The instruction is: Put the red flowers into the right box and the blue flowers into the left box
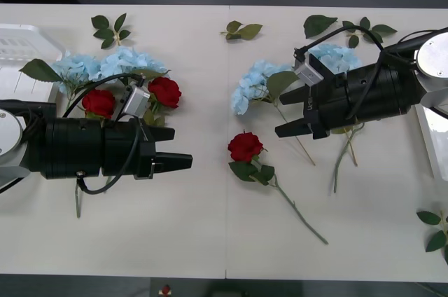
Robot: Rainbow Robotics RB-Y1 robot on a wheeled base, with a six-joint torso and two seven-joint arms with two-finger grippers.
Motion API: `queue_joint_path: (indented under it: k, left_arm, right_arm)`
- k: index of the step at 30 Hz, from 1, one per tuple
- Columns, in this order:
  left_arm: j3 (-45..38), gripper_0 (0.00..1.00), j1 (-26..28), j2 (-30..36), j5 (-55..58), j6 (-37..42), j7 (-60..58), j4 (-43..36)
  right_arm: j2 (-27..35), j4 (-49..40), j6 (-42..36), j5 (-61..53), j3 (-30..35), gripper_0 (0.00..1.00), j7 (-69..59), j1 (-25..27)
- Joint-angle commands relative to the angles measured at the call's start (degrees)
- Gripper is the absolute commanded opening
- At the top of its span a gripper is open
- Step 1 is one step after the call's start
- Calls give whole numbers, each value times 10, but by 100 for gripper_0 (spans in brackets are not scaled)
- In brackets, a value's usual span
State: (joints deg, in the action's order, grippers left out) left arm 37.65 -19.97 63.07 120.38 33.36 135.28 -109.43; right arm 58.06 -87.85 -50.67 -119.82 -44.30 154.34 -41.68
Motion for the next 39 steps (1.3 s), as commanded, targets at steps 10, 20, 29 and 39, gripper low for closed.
queue_joint_path:
  k: [10, 20, 29, 39]
  left_arm:
    - [-5, 100, -2, 2, -2, -2, 19, -16]
    - [-5, 100, -2, 2, -2, -2, 19, -16]
    - [-5, 100, -2, 2, -2, -2, 19, -16]
    - [-5, 100, -2, 2, -2, -2, 19, -16]
  right_arm:
    - [15, -15, 2, -4, 11, 100, 7, -16]
    - [15, -15, 2, -4, 11, 100, 7, -16]
    - [15, -15, 2, -4, 11, 100, 7, -16]
    - [15, -15, 2, -4, 11, 100, 7, -16]
